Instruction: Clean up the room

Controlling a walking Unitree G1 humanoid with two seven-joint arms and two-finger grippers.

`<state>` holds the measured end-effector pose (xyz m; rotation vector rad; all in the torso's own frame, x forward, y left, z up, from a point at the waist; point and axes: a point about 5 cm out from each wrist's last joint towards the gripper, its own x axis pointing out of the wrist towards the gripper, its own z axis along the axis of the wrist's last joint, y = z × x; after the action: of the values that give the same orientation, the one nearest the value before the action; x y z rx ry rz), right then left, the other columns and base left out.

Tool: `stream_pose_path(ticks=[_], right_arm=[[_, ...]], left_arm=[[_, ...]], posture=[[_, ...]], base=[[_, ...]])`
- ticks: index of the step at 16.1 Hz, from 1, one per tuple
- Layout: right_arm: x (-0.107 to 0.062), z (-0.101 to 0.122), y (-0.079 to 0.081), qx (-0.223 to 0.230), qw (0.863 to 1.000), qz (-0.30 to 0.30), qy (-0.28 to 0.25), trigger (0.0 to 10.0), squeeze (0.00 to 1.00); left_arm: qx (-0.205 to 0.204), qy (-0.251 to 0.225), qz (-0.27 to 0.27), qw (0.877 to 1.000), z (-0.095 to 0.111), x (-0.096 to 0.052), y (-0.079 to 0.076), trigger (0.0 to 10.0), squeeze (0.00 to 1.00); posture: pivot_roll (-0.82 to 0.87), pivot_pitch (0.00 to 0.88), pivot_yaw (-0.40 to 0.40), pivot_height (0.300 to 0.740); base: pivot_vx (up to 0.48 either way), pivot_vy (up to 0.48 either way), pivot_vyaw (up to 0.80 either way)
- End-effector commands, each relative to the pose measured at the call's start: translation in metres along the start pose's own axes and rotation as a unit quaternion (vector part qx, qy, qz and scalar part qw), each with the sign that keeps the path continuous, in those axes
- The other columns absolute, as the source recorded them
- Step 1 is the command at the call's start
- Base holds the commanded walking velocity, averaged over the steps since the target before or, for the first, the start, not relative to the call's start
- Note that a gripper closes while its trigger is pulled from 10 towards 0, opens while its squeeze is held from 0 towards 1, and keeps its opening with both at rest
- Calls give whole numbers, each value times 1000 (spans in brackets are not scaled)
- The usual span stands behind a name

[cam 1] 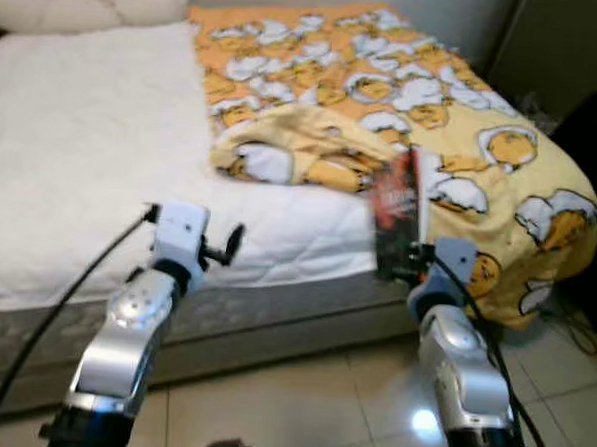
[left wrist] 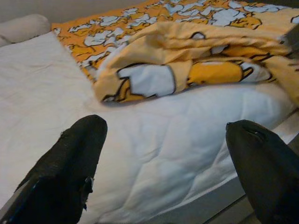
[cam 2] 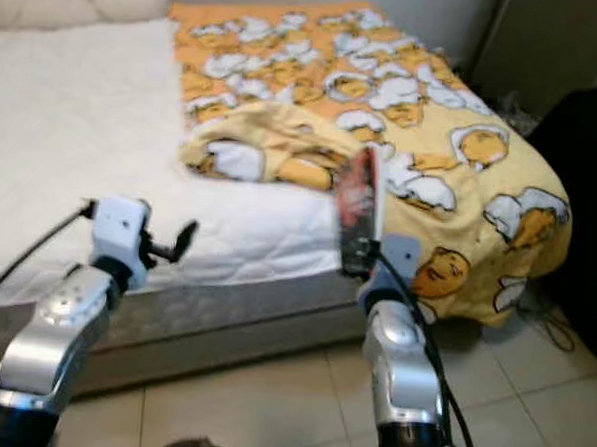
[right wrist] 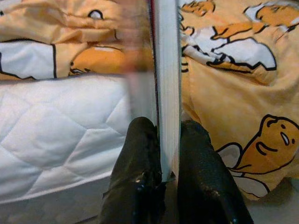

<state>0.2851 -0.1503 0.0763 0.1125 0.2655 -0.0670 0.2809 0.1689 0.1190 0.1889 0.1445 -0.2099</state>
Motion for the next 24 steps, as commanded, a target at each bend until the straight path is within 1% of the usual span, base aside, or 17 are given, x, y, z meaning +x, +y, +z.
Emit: stream_pose_path(ticks=[1,20,24], right_arm=[[2,14,2,7,999,2,-32,10000,0],[4,17,4,3,999,6,-34,10000,0],[8,26,-1,-12,999,5,-45,10000,0]], left_arm=[[9,-5,10,1000,4,0,7,10000,0],[9,-7,10,1000,6,2,7,10000,0],[5,-9,19,1000,8,4,10,10000,0]], posture=[[-21,0,9,740],[-19,0,16,740],[-23,0,24,740]], base=[[0,371,0],[0,374,0],[0,372,0]])
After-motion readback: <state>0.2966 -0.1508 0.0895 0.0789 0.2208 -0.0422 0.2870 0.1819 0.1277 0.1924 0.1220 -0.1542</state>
